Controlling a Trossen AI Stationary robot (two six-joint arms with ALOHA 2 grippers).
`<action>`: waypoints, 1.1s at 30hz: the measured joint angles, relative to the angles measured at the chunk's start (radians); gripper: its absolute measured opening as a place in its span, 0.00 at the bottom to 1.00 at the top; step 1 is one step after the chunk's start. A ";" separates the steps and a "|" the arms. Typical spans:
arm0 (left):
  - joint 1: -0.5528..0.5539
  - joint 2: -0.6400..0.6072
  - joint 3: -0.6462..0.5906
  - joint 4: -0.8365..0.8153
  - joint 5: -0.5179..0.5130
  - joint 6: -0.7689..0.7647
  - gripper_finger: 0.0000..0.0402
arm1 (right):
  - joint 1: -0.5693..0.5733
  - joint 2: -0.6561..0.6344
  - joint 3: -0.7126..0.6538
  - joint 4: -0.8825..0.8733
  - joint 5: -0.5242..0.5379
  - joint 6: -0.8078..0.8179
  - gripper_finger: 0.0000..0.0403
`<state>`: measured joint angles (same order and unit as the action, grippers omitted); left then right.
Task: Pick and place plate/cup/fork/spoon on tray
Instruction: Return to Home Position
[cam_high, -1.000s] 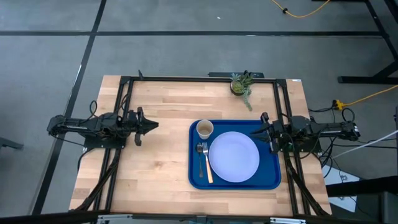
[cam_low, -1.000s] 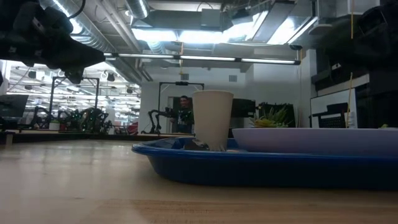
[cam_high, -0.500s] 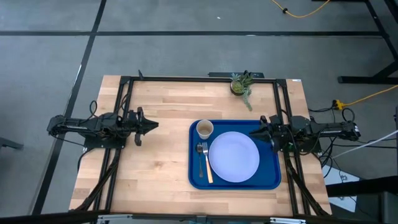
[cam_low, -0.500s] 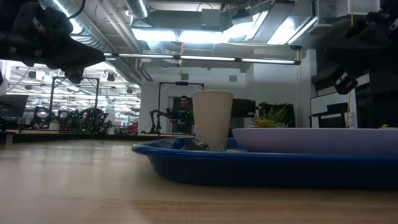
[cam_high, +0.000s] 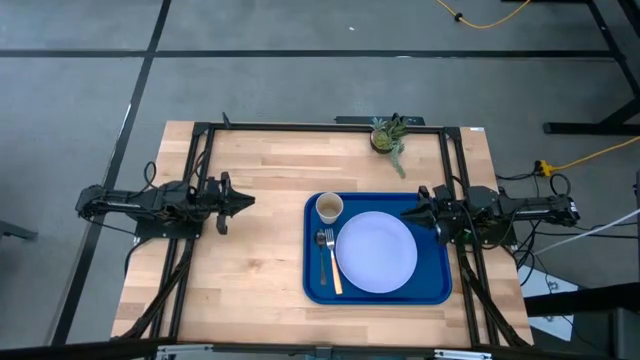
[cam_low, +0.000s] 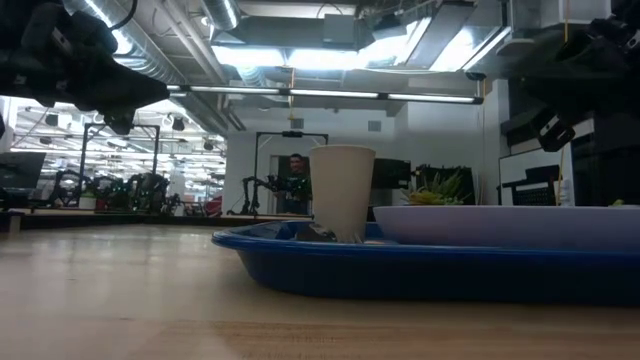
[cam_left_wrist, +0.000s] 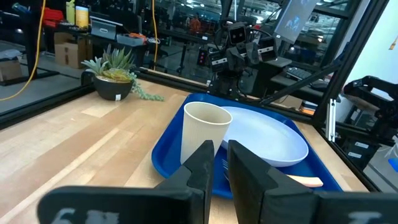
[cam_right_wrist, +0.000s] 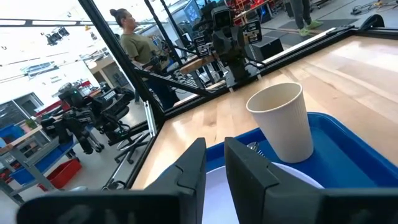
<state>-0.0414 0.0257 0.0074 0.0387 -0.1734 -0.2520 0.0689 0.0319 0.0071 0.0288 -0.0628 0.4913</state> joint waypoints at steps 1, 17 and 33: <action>0.000 0.000 0.000 0.000 0.000 0.000 0.10 | 0.000 0.000 0.000 0.000 0.000 0.000 0.16; 0.000 0.000 0.000 0.000 0.000 0.000 0.10 | 0.000 0.000 0.000 0.000 -0.001 0.000 0.16; 0.000 0.000 0.000 0.000 0.001 0.115 0.10 | 0.000 0.000 0.000 0.001 -0.001 -0.001 0.16</action>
<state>-0.0418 0.0257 0.0074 0.0387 -0.1728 -0.1374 0.0687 0.0319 0.0071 0.0296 -0.0639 0.4901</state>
